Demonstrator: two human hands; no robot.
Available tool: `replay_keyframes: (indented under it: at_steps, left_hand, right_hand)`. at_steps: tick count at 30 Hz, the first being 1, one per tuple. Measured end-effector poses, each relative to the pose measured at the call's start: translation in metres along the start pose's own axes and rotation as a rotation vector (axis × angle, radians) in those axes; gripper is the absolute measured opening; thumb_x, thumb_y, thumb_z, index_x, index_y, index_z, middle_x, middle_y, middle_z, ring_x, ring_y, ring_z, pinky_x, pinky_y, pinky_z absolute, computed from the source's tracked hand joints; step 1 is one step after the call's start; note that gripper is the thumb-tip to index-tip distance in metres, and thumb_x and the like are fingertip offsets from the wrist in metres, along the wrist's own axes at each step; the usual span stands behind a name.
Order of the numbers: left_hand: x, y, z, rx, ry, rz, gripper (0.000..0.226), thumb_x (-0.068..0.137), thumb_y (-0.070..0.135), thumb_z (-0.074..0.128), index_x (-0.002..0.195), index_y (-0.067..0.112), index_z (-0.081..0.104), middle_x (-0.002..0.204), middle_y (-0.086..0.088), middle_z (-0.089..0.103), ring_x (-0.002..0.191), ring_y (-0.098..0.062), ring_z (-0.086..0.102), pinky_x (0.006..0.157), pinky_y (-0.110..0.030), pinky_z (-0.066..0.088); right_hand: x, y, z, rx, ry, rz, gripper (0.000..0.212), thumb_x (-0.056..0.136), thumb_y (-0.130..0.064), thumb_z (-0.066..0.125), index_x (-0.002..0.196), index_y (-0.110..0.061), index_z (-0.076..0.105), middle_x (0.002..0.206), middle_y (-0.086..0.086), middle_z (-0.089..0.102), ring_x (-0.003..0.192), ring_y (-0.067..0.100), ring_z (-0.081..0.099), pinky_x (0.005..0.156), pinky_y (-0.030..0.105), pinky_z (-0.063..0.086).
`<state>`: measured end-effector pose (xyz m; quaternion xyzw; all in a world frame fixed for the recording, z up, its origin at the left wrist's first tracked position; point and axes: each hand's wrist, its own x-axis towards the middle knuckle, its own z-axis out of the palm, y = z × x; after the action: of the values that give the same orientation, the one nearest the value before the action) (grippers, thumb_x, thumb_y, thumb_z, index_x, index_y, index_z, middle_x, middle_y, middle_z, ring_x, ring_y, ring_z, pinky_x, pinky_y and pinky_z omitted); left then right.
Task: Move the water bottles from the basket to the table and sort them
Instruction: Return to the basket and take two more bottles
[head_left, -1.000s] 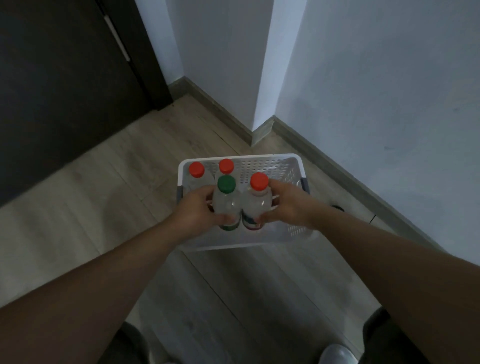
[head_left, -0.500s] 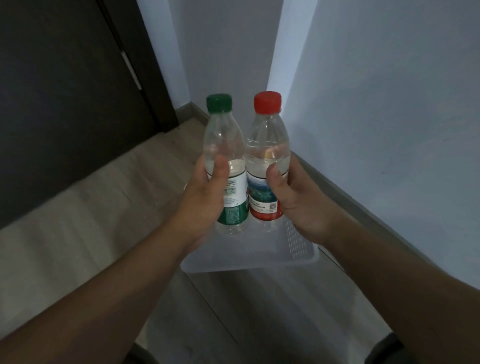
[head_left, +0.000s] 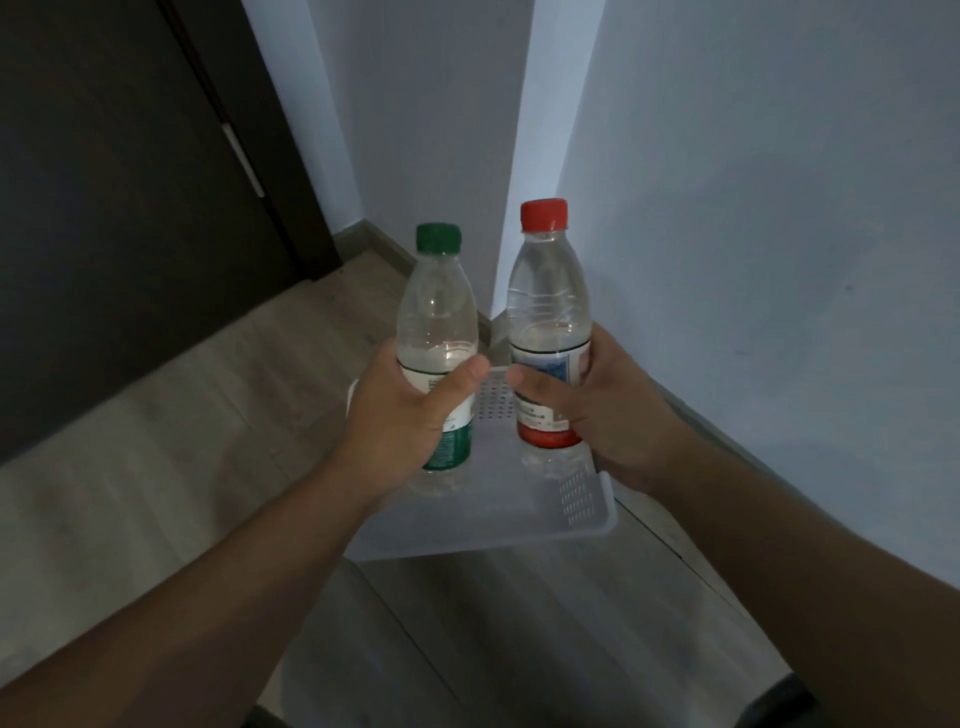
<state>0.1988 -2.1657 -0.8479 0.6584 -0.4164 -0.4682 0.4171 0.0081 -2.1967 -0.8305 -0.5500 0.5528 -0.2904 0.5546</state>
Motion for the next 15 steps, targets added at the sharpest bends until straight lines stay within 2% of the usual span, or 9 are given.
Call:
replay_keyframes:
  at_steps: [2, 3, 5, 6, 7, 9, 11, 13, 15]
  left_hand:
    - [0.0, 0.0, -0.003, 0.081, 0.023, 0.032, 0.054, 0.077, 0.047, 0.082, 0.122, 0.028, 0.06, 0.105, 0.012, 0.072, 0.093, -0.005, 0.07, 0.068, -0.013, 0.055]
    - [0.0, 0.0, -0.004, 0.115, 0.016, 0.056, 0.053, 0.077, 0.042, 0.084, 0.122, 0.027, 0.06, 0.103, 0.014, 0.07, 0.09, 0.0, 0.069, 0.063, -0.009, 0.051]
    - [0.001, -0.003, -0.007, 0.219, -0.032, 0.12, 0.049, 0.077, 0.038, 0.086, 0.116, 0.032, 0.058, 0.1, 0.018, 0.067, 0.087, 0.012, 0.064, 0.063, -0.004, 0.047]
    - [0.002, -0.004, -0.009, 0.284, -0.064, 0.145, 0.048, 0.076, 0.039, 0.087, 0.113, 0.038, 0.056, 0.099, 0.022, 0.065, 0.088, 0.018, 0.061, 0.064, -0.002, 0.046]
    - [0.001, -0.004, -0.01, 0.343, -0.092, 0.159, 0.049, 0.075, 0.042, 0.087, 0.111, 0.041, 0.054, 0.099, 0.025, 0.064, 0.09, 0.021, 0.058, 0.065, -0.002, 0.046]
    - [0.001, -0.007, -0.011, 0.427, -0.14, 0.172, 0.055, 0.073, 0.045, 0.088, 0.115, 0.042, 0.053, 0.099, 0.027, 0.063, 0.093, 0.021, 0.057, 0.068, -0.004, 0.048]
    - [0.002, -0.011, -0.011, 0.494, -0.164, 0.202, 0.062, 0.07, 0.052, 0.088, 0.122, 0.038, 0.056, 0.104, 0.024, 0.066, 0.097, 0.009, 0.062, 0.075, -0.014, 0.054]
    - [0.005, -0.012, -0.01, 0.632, -0.174, 0.237, 0.069, 0.069, 0.06, 0.085, 0.126, 0.038, 0.054, 0.11, 0.019, 0.067, 0.1, -0.002, 0.063, 0.084, -0.032, 0.056]
    - [0.007, -0.011, -0.009, 0.841, -0.195, 0.309, 0.07, 0.071, 0.065, 0.081, 0.128, 0.039, 0.05, 0.115, 0.014, 0.065, 0.104, -0.013, 0.063, 0.086, -0.039, 0.055]
  right_hand:
    - [0.002, 0.001, -0.009, -0.134, 0.088, 0.018, 0.056, 0.084, -0.035, 0.082, 0.131, -0.037, 0.052, 0.12, -0.011, 0.067, 0.109, 0.015, 0.067, 0.099, 0.043, 0.057]
    - [0.003, 0.002, -0.013, -0.188, 0.127, 0.014, 0.059, 0.085, -0.032, 0.082, 0.135, -0.032, 0.049, 0.121, -0.009, 0.065, 0.109, 0.015, 0.066, 0.093, 0.035, 0.057]
    - [0.003, 0.004, -0.021, -0.281, 0.187, -0.011, 0.064, 0.085, -0.028, 0.083, 0.137, -0.025, 0.046, 0.117, -0.009, 0.061, 0.102, 0.01, 0.063, 0.079, 0.02, 0.052]
    - [0.003, 0.006, -0.025, -0.324, 0.208, -0.019, 0.064, 0.085, -0.027, 0.083, 0.137, -0.025, 0.045, 0.114, -0.01, 0.06, 0.099, 0.008, 0.062, 0.078, 0.019, 0.051]
    - [0.004, 0.008, -0.029, -0.368, 0.228, -0.025, 0.065, 0.084, -0.028, 0.084, 0.137, -0.025, 0.046, 0.113, -0.01, 0.06, 0.098, 0.009, 0.062, 0.08, 0.023, 0.053]
    - [0.006, 0.012, -0.033, -0.487, 0.273, -0.024, 0.068, 0.082, -0.034, 0.085, 0.137, -0.03, 0.045, 0.118, -0.009, 0.061, 0.105, 0.016, 0.063, 0.09, 0.04, 0.056]
    - [0.006, 0.014, -0.035, -0.676, 0.311, -0.033, 0.068, 0.081, -0.046, 0.082, 0.135, -0.038, 0.041, 0.122, -0.006, 0.062, 0.111, 0.023, 0.061, 0.098, 0.056, 0.052]
    - [0.005, 0.012, -0.037, -0.853, 0.315, -0.031, 0.066, 0.085, -0.051, 0.077, 0.137, -0.039, 0.038, 0.125, -0.003, 0.061, 0.117, 0.027, 0.058, 0.104, 0.059, 0.045]
    - [0.004, 0.012, -0.041, -1.007, 0.318, -0.053, 0.066, 0.089, -0.052, 0.071, 0.142, -0.036, 0.037, 0.133, 0.001, 0.058, 0.124, 0.03, 0.054, 0.111, 0.059, 0.038]
